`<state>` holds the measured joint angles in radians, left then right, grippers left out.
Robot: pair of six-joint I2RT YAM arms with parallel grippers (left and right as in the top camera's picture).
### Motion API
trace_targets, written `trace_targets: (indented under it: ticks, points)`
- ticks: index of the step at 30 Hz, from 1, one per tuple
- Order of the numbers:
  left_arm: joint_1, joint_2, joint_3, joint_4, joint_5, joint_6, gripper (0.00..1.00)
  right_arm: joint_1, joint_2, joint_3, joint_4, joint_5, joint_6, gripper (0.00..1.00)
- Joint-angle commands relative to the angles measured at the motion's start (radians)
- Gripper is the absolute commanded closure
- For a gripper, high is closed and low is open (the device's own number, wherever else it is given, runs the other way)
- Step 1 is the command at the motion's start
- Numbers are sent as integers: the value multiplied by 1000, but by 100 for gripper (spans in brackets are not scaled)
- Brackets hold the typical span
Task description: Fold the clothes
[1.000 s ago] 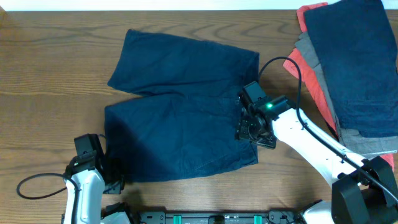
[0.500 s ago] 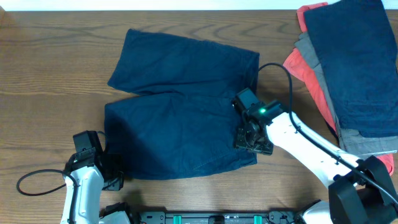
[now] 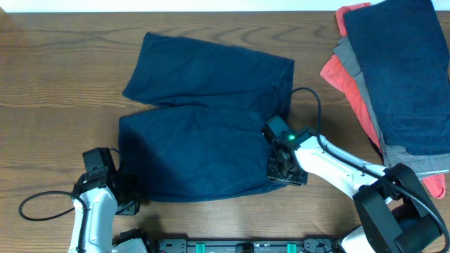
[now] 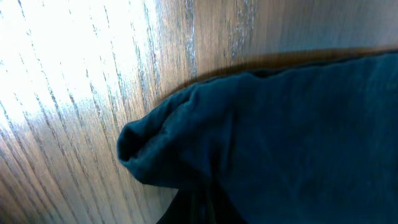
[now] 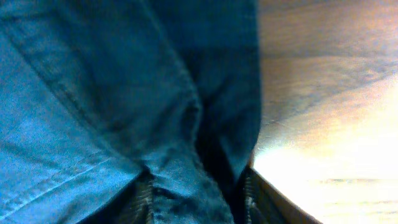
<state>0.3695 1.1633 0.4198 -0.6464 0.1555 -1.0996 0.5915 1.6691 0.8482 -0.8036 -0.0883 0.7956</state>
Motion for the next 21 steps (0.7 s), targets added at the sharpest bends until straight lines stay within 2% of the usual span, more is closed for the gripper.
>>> trace_targets:
  ticks: [1, 2, 3, 9, 14, 21]
  points:
    - [0, 54, -71, 0, -15, 2, 94, 10, 34, -20, 3, 9, 11, 83]
    - [0, 54, -71, -3, -14, 3, 94, 7, 34, -20, 3, 9, 12, 96]
    - [0, 54, -71, -3, -15, 11, 94, 3, 34, -20, 2, 8, 12, 99]
    - [0, 23, -17, -49, 10, 76, 94, -80, -32, 10, -47, -21, -6, 99]
    - [0, -64, 122, -202, 10, 121, 94, -183, -170, 82, -154, -51, -113, 99]
    - [0, -234, 364, -431, 10, 208, 94, -277, -301, 231, -396, -35, -123, 99]
